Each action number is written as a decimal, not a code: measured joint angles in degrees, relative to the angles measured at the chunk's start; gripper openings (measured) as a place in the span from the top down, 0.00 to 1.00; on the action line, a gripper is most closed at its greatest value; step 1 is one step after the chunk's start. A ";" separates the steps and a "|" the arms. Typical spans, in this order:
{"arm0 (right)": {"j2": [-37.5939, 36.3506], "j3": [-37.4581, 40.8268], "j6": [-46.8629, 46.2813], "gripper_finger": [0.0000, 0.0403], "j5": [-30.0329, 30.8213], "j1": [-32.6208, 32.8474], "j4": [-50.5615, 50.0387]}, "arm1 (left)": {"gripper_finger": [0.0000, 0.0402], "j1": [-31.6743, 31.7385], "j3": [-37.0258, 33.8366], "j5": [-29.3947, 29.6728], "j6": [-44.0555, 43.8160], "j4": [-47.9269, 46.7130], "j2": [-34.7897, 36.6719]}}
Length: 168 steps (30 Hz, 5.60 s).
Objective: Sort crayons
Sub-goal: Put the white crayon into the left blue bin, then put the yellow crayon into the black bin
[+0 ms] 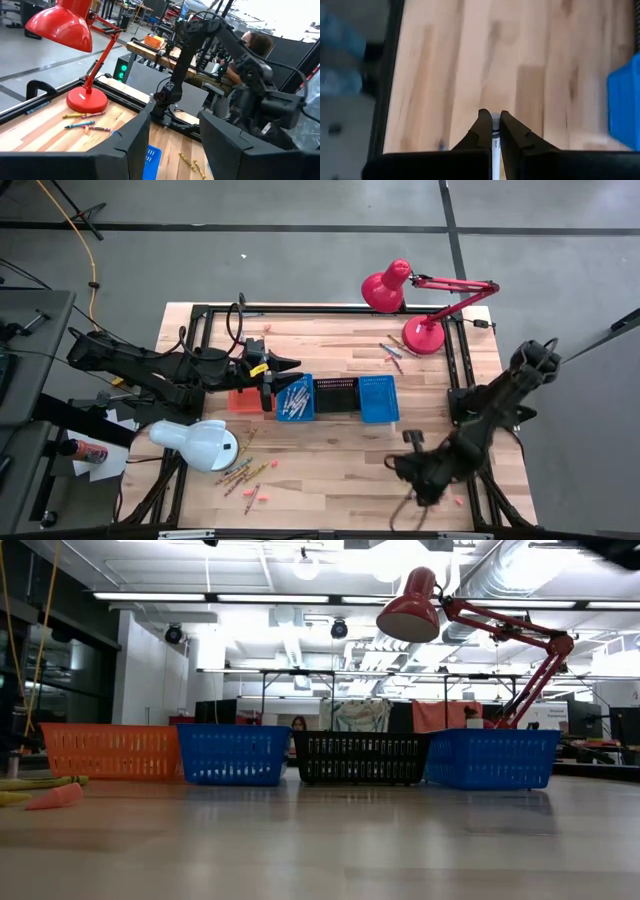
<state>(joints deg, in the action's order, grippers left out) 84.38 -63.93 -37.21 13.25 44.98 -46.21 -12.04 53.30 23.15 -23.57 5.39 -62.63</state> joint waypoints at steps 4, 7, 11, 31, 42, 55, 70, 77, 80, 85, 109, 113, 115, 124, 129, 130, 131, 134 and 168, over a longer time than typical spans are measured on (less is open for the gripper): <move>0.02 6.80 2.12 1.00 0.07 -6.18 17.19 | 0.60 -0.15 0.00 0.00 -0.33 0.02 0.00; 0.79 11.99 3.82 1.00 0.36 -11.52 34.27 | 0.60 -0.19 0.00 0.00 -0.34 0.54 0.00; 1.25 15.77 4.22 1.00 2.44 -19.94 55.02 | 0.60 -0.19 0.00 -0.02 -0.27 2.50 0.00; 1.22 10.39 16.78 1.00 -3.81 -37.27 83.13 | 0.60 0.18 0.02 0.07 10.27 6.13 5.34; 1.22 10.39 19.75 1.00 -12.84 -41.64 82.61 | 0.60 2.01 0.07 4.84 10.06 5.98 4.19; 14.70 10.31 5.96 1.00 -5.66 -44.71 89.85 | 0.60 5.32 0.07 6.50 13.19 6.01 4.35; 28.65 10.37 -13.07 0.94 1.69 -44.69 96.75 | 0.60 5.27 0.04 -1.07 10.24 -6.83 7.62; 28.65 10.31 -13.96 0.72 2.87 -44.69 96.66 | 0.60 5.27 0.04 -0.43 10.40 -7.28 7.88; 28.65 9.46 -13.56 0.60 2.07 -44.69 96.32 | 0.60 5.27 0.04 0.04 12.52 -7.28 7.86; 25.40 8.88 -7.74 0.49 -4.90 -46.87 97.02 | 0.60 5.41 0.04 0.73 13.79 -7.25 7.86; -7.08 8.95 17.80 0.48 -8.85 -54.63 54.42 | 0.60 11.37 0.04 3.00 13.45 -11.05 7.45; -6.95 8.97 16.86 0.48 -8.89 -54.32 54.20 | 0.60 11.37 0.04 3.00 13.22 -11.10 7.45; -6.95 8.97 16.72 0.48 -8.93 -54.33 54.12 | 0.60 11.37 0.04 3.01 13.19 -11.14 7.45; -6.95 8.97 15.17 0.48 -8.93 -54.33 54.14 | 0.62 23.86 1.84 12.07 -4.54 -29.84 4.49; -6.95 8.97 14.53 0.48 -8.93 -54.33 54.15 | 0.67 40.25 1.78 -3.03 -7.54 -43.29 -3.17; -6.95 8.97 13.82 0.48 -8.93 -54.33 54.07 | 0.67 42.80 1.77 -4.99 -7.24 -44.23 -5.22; -6.95 8.97 13.26 0.48 -8.93 -54.33 53.83 | 0.68 44.96 1.73 -6.85 -6.76 -44.63 -7.40; -6.95 8.97 11.80 0.48 -8.96 -54.30 53.30 | 0.68 49.84 0.96 -11.57 -4.03 -45.16 -14.18; -6.95 8.97 6.12 0.48 -8.93 -52.31 51.28 | 0.97 51.10 1.09 -13.89 -4.40 -38.79 -39.30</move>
<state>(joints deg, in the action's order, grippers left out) 77.43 -54.96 -31.09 4.32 -7.33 5.07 39.06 54.39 9.26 -27.97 -33.41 -101.93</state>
